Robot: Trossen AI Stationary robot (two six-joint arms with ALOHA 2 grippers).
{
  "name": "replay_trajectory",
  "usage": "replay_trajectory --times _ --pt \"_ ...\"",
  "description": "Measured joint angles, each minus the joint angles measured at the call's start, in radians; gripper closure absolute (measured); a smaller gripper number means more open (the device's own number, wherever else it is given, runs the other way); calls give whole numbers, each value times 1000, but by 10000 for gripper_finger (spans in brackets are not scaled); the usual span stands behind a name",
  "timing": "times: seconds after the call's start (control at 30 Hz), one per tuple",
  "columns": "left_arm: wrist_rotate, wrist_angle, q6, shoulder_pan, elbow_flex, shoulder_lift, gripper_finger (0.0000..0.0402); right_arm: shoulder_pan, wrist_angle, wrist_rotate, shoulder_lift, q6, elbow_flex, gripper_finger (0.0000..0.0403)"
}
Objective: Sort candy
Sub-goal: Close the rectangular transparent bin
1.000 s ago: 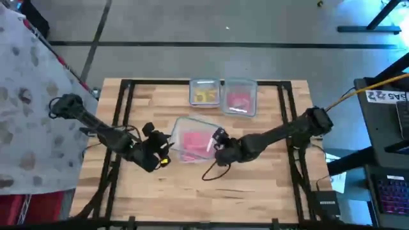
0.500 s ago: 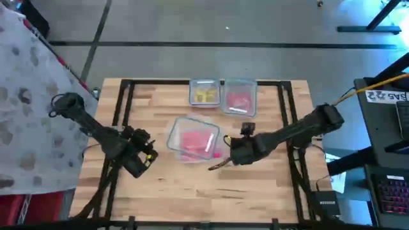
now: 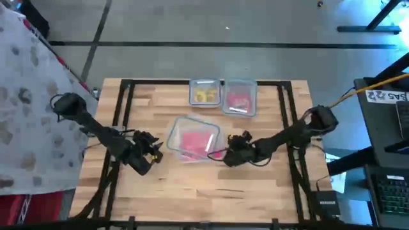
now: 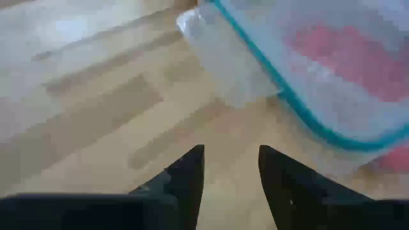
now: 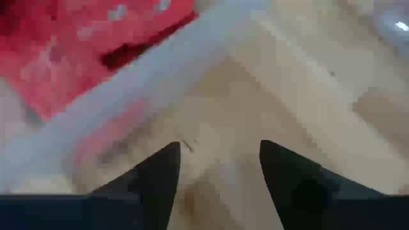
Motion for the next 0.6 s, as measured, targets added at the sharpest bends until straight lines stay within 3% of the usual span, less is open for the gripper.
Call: replay_trajectory --times 0.1,0.23,0.33,0.6 --pt "14 144 98 1 -14 1 271 0 69 0 62 0 28 209" --pt "161 336 207 -28 -15 1 271 1 77 11 107 -9 79 209" --pt "228 405 196 -79 -15 2 271 1 43 22 109 -23 97 210" --pt "69 372 112 -151 -11 2 271 32 -204 36 18 9 111 210"
